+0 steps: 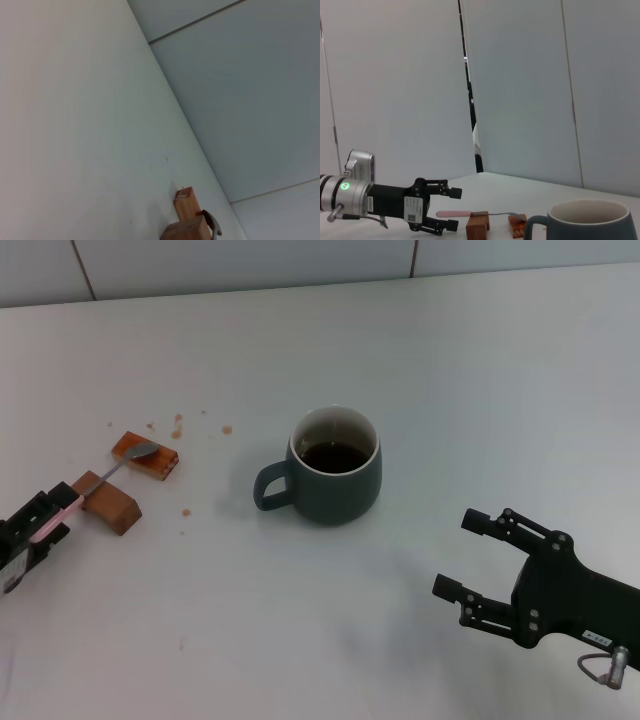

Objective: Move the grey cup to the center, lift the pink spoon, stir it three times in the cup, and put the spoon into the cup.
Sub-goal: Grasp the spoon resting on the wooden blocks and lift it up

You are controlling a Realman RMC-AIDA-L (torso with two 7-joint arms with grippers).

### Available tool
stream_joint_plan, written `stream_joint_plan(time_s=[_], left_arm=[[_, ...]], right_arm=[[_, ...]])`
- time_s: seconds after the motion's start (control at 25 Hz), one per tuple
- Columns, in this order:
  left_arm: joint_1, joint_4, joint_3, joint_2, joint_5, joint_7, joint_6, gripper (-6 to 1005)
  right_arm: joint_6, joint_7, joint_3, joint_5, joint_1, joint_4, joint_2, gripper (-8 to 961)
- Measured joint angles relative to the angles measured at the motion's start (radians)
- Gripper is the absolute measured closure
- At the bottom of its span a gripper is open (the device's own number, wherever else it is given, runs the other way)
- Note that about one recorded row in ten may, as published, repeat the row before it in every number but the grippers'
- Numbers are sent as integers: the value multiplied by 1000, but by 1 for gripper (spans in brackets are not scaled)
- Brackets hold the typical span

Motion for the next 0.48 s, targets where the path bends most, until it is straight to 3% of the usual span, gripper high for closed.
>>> stream_joint_plan(time_s=[0.48], left_arm=[[-11,-3,19,-4,0,-14,-12,204]], right_arm=[[0,0,0,0,0,0,0,131]])
